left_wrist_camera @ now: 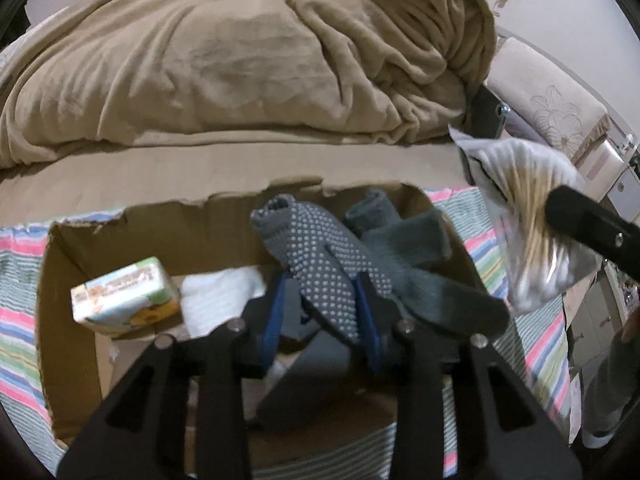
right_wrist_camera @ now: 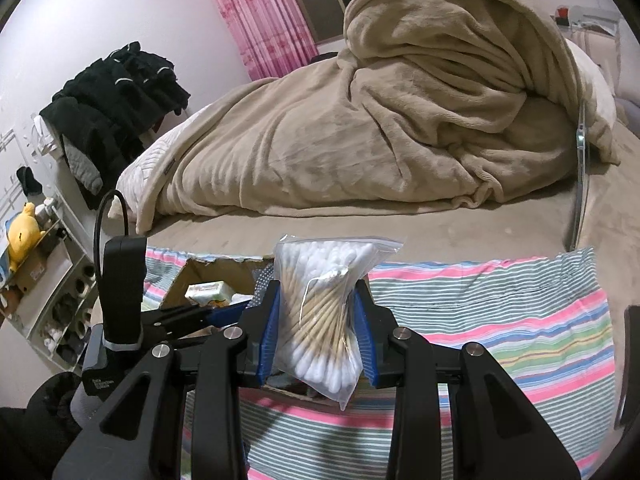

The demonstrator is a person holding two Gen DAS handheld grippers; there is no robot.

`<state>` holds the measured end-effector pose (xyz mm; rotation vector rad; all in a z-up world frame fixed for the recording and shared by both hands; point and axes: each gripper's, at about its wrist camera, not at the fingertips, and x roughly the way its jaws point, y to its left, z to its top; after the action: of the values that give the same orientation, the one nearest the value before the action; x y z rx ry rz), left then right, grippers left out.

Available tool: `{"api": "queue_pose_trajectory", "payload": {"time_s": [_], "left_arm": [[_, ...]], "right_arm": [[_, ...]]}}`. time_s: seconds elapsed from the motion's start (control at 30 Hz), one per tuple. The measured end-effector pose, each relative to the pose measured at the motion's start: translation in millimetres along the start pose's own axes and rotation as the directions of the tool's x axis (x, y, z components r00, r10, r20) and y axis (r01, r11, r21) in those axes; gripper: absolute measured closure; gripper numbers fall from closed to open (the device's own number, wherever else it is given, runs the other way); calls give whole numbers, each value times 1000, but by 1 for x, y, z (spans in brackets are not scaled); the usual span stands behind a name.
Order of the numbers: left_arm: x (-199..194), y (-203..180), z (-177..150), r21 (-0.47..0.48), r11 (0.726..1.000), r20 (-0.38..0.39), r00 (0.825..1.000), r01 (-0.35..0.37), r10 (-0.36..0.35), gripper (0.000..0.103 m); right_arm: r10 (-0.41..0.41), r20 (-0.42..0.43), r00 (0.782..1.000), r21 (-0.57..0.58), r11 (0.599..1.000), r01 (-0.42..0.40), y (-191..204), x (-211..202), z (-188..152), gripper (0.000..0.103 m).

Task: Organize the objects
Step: 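Carry the dotted glove into the box with the left gripper while the right drops the swab bag in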

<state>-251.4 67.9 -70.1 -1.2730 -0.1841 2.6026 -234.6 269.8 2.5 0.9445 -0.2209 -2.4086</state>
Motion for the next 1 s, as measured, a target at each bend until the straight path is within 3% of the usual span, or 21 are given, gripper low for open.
{"api": "queue_pose_trajectory", "payload": {"time_s": [0.07, 0.13, 0.17, 0.53, 1.0], "left_arm": [[-7, 2, -1, -5, 1000, 9, 1000, -8, 8, 57], [-18, 6, -1, -23, 1000, 28, 999, -15, 16, 26], [-23, 9, -1, -34, 999, 37, 999, -16, 18, 24], [-81, 53, -14, -115, 991, 119, 990, -65, 78, 24], [-88, 92, -39, -166, 982, 98, 990, -88, 105, 24]], "right_arm": [[0, -4, 1000, -2, 1000, 0, 1, 1, 0, 67], [4, -10, 1000, -4, 1000, -4, 4, 4, 0, 67], [6, -12, 1000, -6, 1000, -6, 6, 5, 0, 67], [57, -87, 995, -16, 998, -59, 36, 49, 0, 67], [0, -224, 975, -29, 1000, -7, 41, 115, -25, 66]]}}
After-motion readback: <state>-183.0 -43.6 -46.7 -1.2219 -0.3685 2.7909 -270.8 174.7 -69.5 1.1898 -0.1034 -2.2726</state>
